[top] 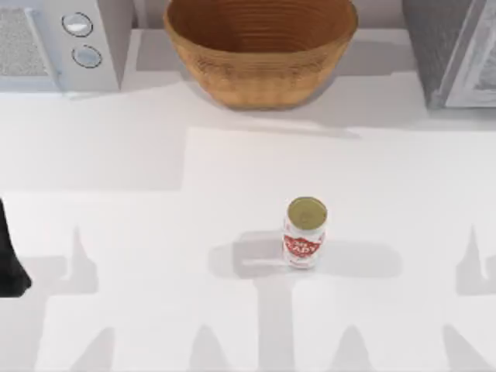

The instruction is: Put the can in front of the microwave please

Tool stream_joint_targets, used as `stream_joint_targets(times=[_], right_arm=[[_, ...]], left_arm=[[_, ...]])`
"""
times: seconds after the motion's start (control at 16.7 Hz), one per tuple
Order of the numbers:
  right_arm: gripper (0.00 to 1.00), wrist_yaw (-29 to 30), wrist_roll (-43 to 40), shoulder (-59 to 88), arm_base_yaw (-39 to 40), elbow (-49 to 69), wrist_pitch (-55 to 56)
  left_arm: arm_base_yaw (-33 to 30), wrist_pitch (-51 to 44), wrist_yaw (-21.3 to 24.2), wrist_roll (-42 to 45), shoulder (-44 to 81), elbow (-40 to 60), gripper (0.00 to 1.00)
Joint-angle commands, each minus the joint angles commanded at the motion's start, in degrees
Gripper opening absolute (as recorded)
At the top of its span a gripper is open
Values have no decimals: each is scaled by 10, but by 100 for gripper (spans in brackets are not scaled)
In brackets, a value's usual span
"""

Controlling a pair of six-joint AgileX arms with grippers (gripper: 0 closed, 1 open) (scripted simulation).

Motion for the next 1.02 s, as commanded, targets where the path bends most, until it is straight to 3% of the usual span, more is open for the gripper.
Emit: stream_joint_targets(times=[0.42,1.02], right_arm=[[100,0,0,0,0,0,0],[100,0,0,0,0,0,0]], left_arm=[[-33,-38,-4,14,76,60,100],[-208,-267,-19,65,512,429,100]])
